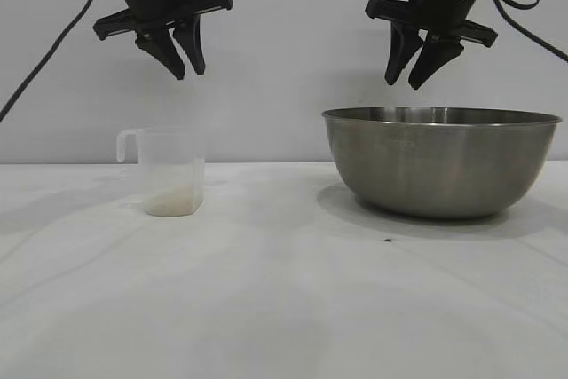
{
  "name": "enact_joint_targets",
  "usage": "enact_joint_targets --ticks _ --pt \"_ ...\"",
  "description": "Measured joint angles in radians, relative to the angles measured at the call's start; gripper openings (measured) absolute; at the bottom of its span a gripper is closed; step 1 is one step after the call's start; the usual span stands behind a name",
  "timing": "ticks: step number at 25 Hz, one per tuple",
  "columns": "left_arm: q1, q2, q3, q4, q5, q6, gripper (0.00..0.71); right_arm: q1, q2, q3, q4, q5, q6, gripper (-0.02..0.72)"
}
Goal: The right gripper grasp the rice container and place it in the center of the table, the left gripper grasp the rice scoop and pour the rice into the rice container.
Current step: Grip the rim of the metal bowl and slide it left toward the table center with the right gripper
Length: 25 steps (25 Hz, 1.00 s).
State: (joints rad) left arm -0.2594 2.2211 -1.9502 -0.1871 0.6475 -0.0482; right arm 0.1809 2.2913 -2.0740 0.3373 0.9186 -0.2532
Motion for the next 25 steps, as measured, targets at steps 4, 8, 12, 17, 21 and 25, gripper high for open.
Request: enact_joint_targets --ticks 4,8,12,17,21,25 --pt "0.000 0.000 0.000 0.005 0.000 0.000 0.162 0.000 0.000 0.000 0.000 -0.002 0.000 0.228" --pt "0.000 0.000 0.000 0.013 0.000 0.000 0.162 0.000 0.000 0.000 0.000 -0.004 0.000 0.228" --pt "0.000 0.000 0.000 0.014 0.000 0.000 0.162 0.000 0.000 0.000 0.000 -0.007 0.000 0.228" --pt "0.000 0.000 0.000 0.014 0.000 0.000 0.162 0.000 0.000 0.000 0.000 0.000 0.000 0.228" --pt "0.000 0.000 0.000 0.017 0.002 0.000 0.162 -0.004 -0.012 0.000 -0.007 0.046 0.002 0.228" --pt "0.000 0.000 0.000 0.019 0.004 0.000 0.162 -0.033 -0.075 0.000 -0.019 0.090 0.002 0.228"
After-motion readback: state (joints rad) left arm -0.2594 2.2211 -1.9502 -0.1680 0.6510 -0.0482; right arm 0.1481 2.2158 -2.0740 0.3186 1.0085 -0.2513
